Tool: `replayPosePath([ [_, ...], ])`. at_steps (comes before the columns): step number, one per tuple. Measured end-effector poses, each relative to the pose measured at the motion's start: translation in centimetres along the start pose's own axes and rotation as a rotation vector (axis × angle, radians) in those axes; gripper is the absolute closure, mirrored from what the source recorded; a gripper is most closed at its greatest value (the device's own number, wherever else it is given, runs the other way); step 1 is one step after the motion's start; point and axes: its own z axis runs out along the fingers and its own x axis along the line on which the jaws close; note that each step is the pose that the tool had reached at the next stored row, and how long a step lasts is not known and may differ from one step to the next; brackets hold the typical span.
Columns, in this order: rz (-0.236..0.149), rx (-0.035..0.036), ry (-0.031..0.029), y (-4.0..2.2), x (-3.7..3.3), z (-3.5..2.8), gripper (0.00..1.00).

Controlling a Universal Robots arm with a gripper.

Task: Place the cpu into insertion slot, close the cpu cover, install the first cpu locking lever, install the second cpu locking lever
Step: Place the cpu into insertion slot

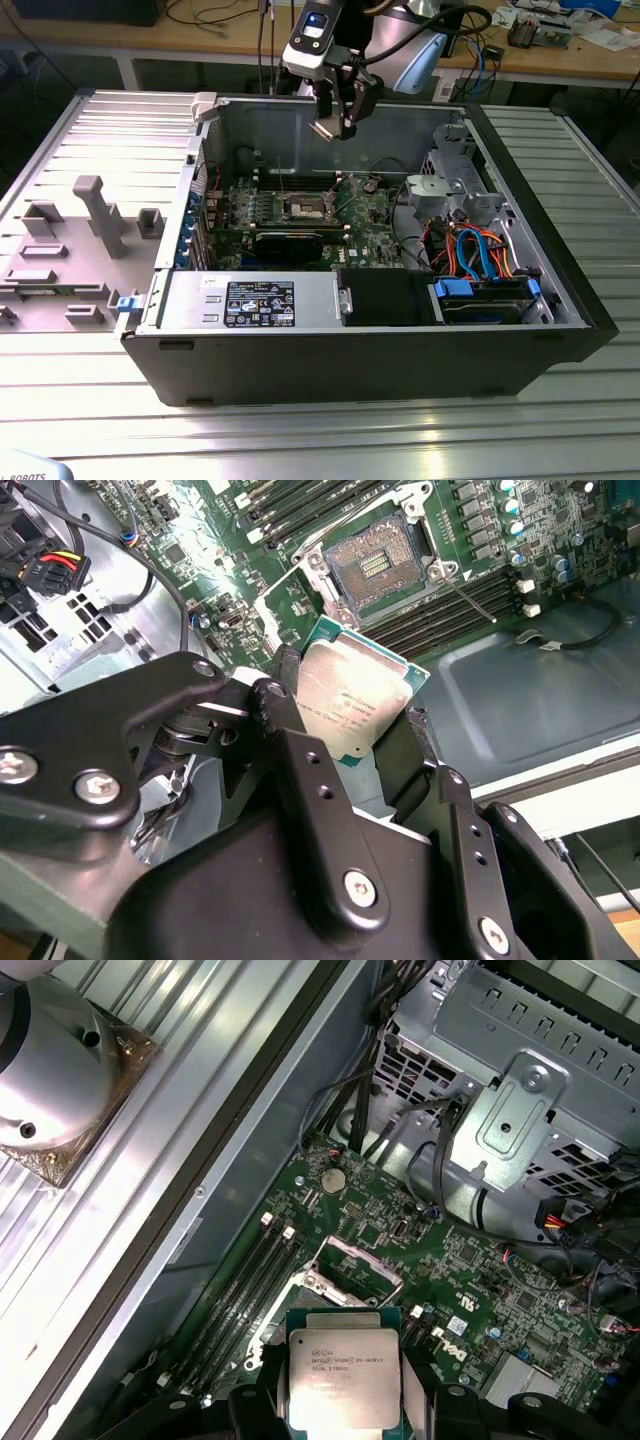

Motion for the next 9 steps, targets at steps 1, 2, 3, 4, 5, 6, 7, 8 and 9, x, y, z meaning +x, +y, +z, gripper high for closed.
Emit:
replayPosePath([
  [1,0.0,-0.0001,0.0,0.0,0.0,0.0,0.46],
  [2,0.0,-0.0001,0.0,0.0,0.0,0.0,0.46],
  [3,0.0,-0.0001,0.0,0.0,0.0,0.0,0.46],
  [4,0.0,0.0,0.0,0.0,0.0,0.0,0.46],
  [5,0.0,-0.0001,0.0,0.0,0.0,0.0,0.46],
  [6,0.0,-0.0001,0.0,0.0,0.0,0.0,0.46],
  [7,0.0,-0.0001,0.0,0.0,0.0,0.0,0.46],
  [8,0.0,-0.0001,0.0,0.0,0.0,0.0,0.46],
  [9,0.0,0.0,0.0,0.0,0.0,0.0,0.46],
])
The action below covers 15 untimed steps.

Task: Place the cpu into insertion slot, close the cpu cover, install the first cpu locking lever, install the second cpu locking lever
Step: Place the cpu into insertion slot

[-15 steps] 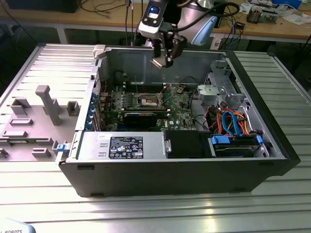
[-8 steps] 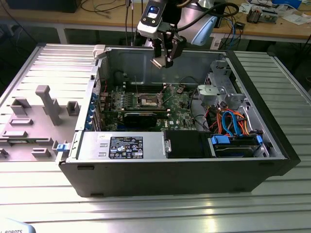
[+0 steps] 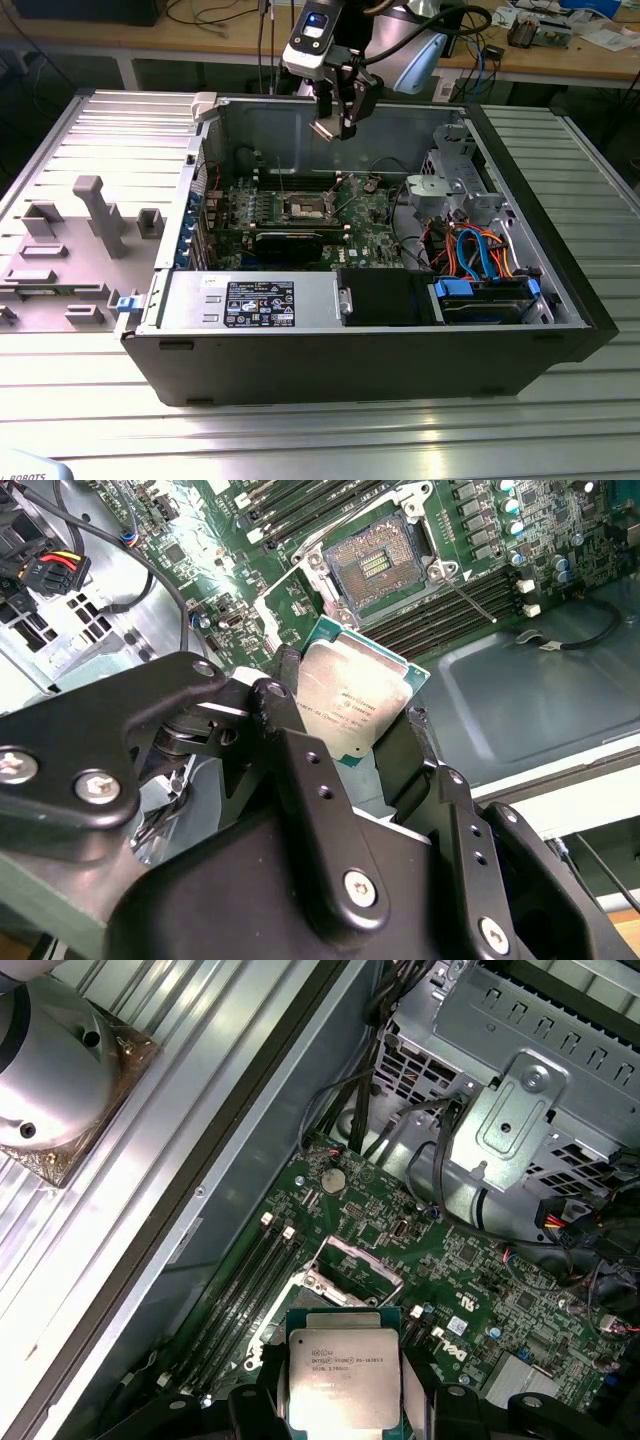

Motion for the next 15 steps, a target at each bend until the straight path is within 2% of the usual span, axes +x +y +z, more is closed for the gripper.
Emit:
replayPosePath([
  [2,0.004,-0.0001,-0.0003,0.0,0.0,0.0,0.46],
  [4,0.023,-0.0005,-0.0021,0.0,0.0,0.01,0.46],
  [11,0.155,-0.0031,-0.0138,0.0,0.0,0.05,0.46],
  [15,0.161,-0.0032,-0.0144,0.0,0.0,0.05,0.46],
])
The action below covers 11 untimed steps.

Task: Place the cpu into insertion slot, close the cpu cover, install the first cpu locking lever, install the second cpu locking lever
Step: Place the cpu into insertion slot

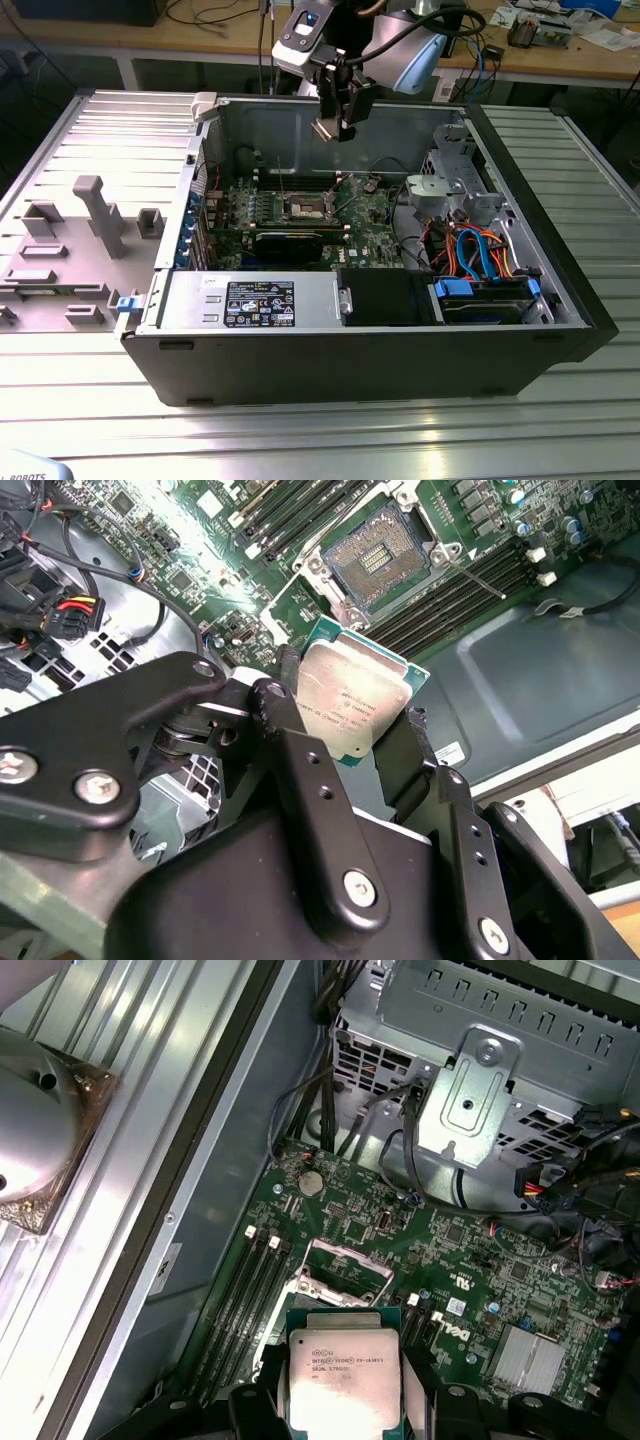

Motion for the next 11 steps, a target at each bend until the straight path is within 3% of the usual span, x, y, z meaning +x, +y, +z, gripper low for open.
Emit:
replayPosePath([
  [11,0.001,0.0,-0.0001,0.0,0.0,0.0,0.46],
])
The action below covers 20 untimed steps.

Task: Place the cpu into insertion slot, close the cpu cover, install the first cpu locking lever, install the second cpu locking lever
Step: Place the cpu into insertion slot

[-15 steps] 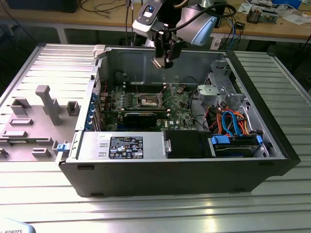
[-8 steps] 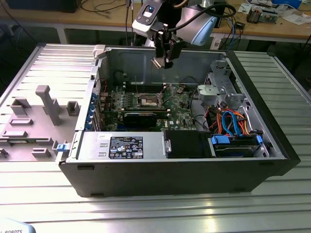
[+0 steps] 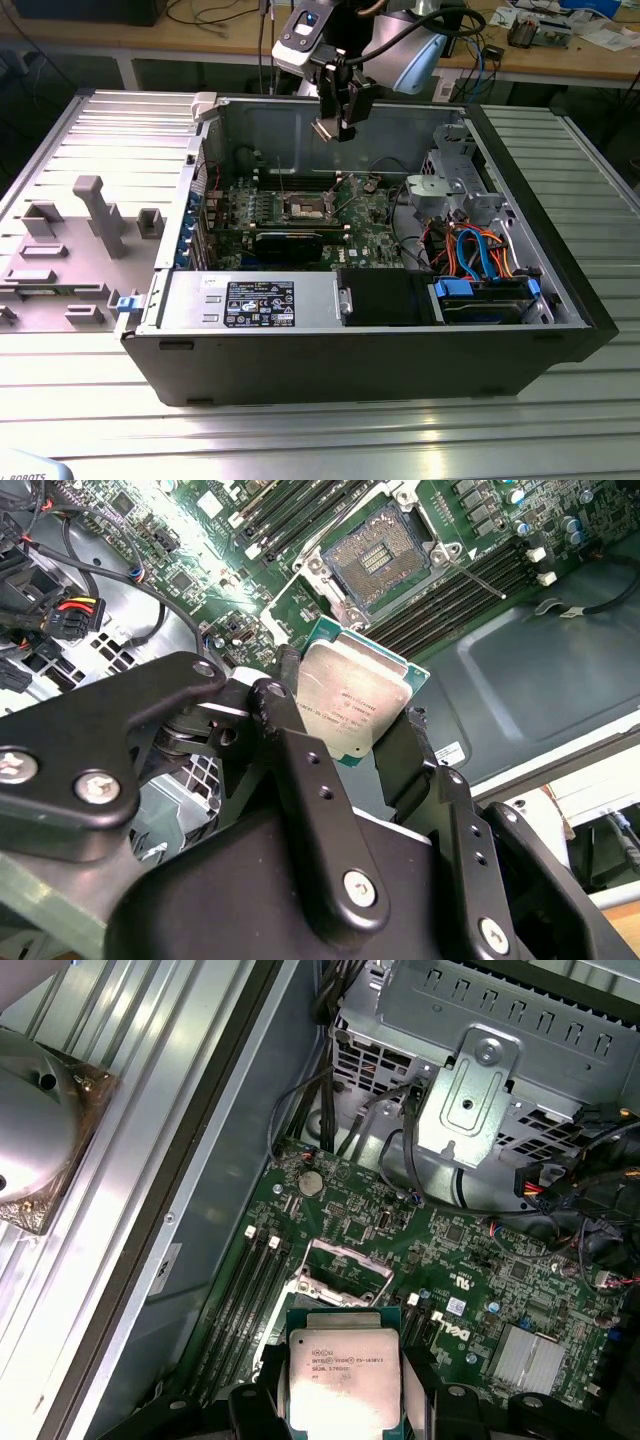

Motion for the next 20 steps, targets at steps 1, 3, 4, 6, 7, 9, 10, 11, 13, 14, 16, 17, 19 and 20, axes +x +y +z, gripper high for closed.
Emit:
replayPosePath([
  [1,0.0,0.0,0.0,0.0,0.0,0.0,0.46],
  [3,0.007,-0.0002,-0.0006,0.0,0.0,0.0,0.46],
  [4,0.011,-0.0003,-0.0009,0.0,0.0,0.01,0.46],
  [6,0.027,-0.0004,-0.0023,0.0,0.0,0.02,0.46],
  [7,0.041,-0.0004,-0.0034,0.0,0.0,0.04,0.46],
  [9,0.086,-0.0008,-0.0072,-0.01,0.0,0.11,0.46],
  [10,0.109,-0.0011,-0.0093,-0.01,0.0,0.14,0.46],
  [11,0.13,-0.0013,-0.0112,-0.02,-0.01,0.15,0.46],
  [13,0.132,-0.0015,-0.0112,-0.02,0.0,0.16,0.46],
  [14,0.132,-0.0014,-0.0113,-0.02,0.0,0.16,0.46],
  [16,0.132,-0.0015,-0.0113,-0.01,0.0,0.16,0.46],
  [17,0.133,-0.0015,-0.0113,-0.01,0.0,0.16,0.46],
  [19,0.135,-0.0015,-0.0115,-0.01,0.0,0.16,0.46],
  [20,0.143,-0.0017,-0.0122,-0.01,0.0,0.16,0.46],
])
